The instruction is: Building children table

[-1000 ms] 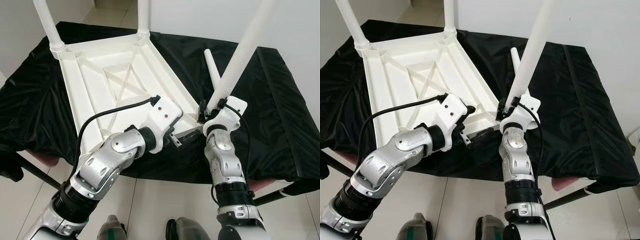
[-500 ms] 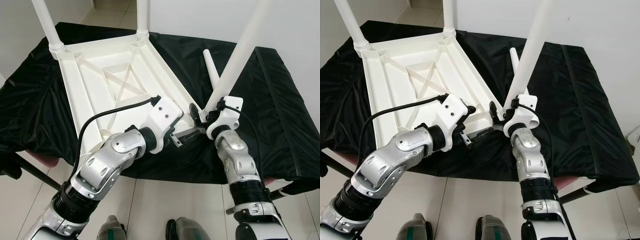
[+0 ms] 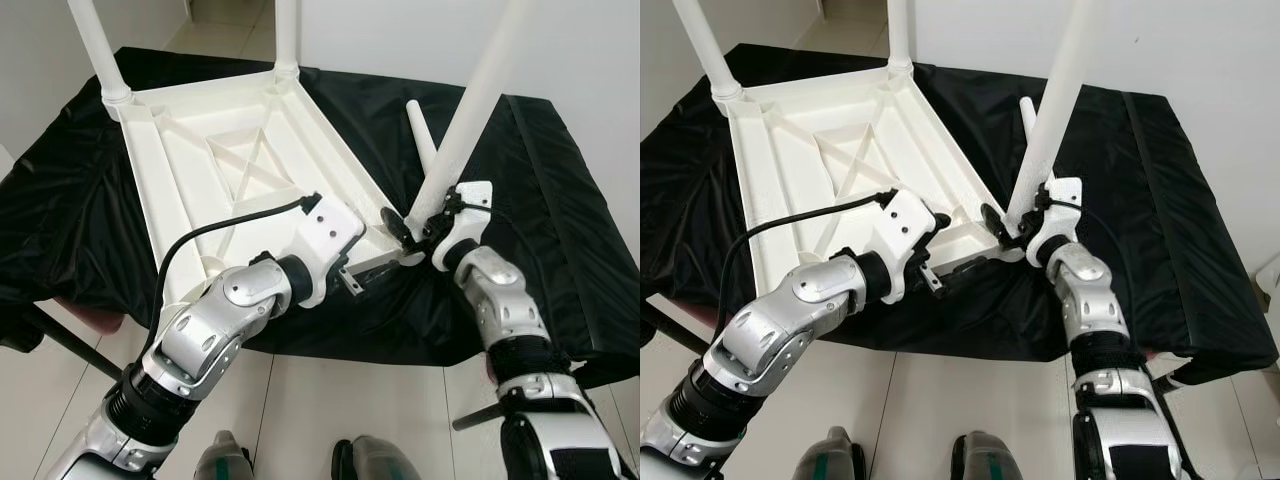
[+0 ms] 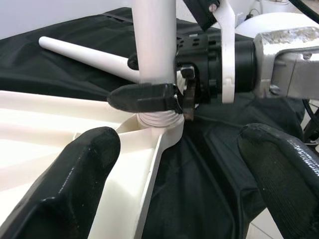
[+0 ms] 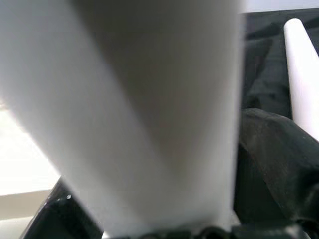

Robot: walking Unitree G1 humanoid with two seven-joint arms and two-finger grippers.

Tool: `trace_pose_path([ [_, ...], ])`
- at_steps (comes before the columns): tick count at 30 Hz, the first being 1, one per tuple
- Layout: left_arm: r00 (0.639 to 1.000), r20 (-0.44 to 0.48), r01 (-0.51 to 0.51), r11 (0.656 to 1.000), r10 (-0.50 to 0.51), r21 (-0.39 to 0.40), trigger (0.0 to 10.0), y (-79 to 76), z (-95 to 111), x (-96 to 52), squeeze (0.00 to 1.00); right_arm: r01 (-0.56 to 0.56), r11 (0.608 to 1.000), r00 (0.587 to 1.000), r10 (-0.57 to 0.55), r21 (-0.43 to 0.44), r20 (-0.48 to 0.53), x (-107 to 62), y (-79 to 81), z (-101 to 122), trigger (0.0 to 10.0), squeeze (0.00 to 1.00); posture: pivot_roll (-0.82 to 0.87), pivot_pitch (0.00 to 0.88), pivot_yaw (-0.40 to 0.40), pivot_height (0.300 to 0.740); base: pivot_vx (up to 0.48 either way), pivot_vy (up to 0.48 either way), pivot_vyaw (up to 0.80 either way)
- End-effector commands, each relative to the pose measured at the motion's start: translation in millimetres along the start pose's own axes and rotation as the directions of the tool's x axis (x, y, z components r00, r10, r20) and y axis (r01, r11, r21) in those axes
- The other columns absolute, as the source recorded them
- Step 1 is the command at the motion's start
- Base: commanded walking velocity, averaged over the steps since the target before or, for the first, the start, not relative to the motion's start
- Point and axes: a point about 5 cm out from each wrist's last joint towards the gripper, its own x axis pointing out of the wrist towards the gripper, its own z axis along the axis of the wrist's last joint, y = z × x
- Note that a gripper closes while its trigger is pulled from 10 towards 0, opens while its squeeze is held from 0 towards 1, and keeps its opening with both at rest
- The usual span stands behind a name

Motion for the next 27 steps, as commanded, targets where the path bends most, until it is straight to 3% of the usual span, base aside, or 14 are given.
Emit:
trace_pose_path([
  [1,0.998,-0.012,0.07,0.998,-0.07,0.008,10.0,-5.4,-2.9,0.4,0.0,-0.02,1.0,1.0,0.02,0.011,-0.008,1.2,-2.8,-5.2,9.1,0.0,-0.03,0.0,-0.035,0.74,0.0,0.0,0.0],
  [2,0.998,-0.011,0.07,0.998,-0.069,0.009,10.0,-5.4,-2.8,0.3,0.0,-0.027,1.0,1.0,0.027,0.017,-0.007,1.7,-3.2,-6.0,2.6,0.0,-0.03,0.0,-0.035,0.74,0.0,0.0,0.0],
  [3,0.998,-0.011,0.07,0.998,-0.069,0.009,10.0,-5.4,-2.8,0.3,0.0,-0.027,1.0,1.0,0.027,0.017,-0.007,1.7,-3.2,-6.0,2.6,0.0,-0.03,0.0,-0.035,0.74,0.0,0.0,0.0],
  [4,0.998,-0.012,0.069,0.998,-0.069,0.01,10.0,-5.4,-2.6,0.0,0.0,-0.032,0.999,0.999,0.032,0.017,-0.006,2.3,-3.9,-6.6,0.3,0.0,-0.03,0.0,-0.036,0.74,0.0,0.0,0.0],
  [19,0.998,-0.008,0.069,0.998,-0.069,0.008,10.0,-5.8,-1.6,-1.3,0.0,-0.042,0.998,0.999,0.042,0.052,0.007,-1.3,-4.6,-16.0,0.0,0.0,-0.03,0.004,-0.033,0.74,0.0,0.0,0.0],
  [21,0.997,-0.008,0.071,0.997,-0.07,0.007,10.0,-5.8,-1.6,-1.3,0.0,-0.027,0.998,1.0,0.027,0.056,0.004,-1.7,-4.5,-17.3,0.3,0.0,-0.03,0.005,-0.033,0.74,0.0,0.0,0.0],
  [22,0.997,-0.008,0.071,0.997,-0.071,0.007,10.0,-5.9,-1.5,-1.2,0.0,-0.012,0.998,1.0,0.012,0.054,0.001,-1.5,-4.3,-17.3,10.0,0.0,-0.03,0.006,-0.033,0.74,0.0,0.0,0.0],
  [27,0.997,-0.008,0.073,0.997,-0.073,0.006,10.0,-6.5,-1.5,-1.2,0.0,0.037,0.998,0.999,-0.037,0.052,-0.007,-0.7,-3.6,-17.4,10.0,0.0,-0.03,0.006,-0.033,0.74,0.0,0.0,0.0],
])
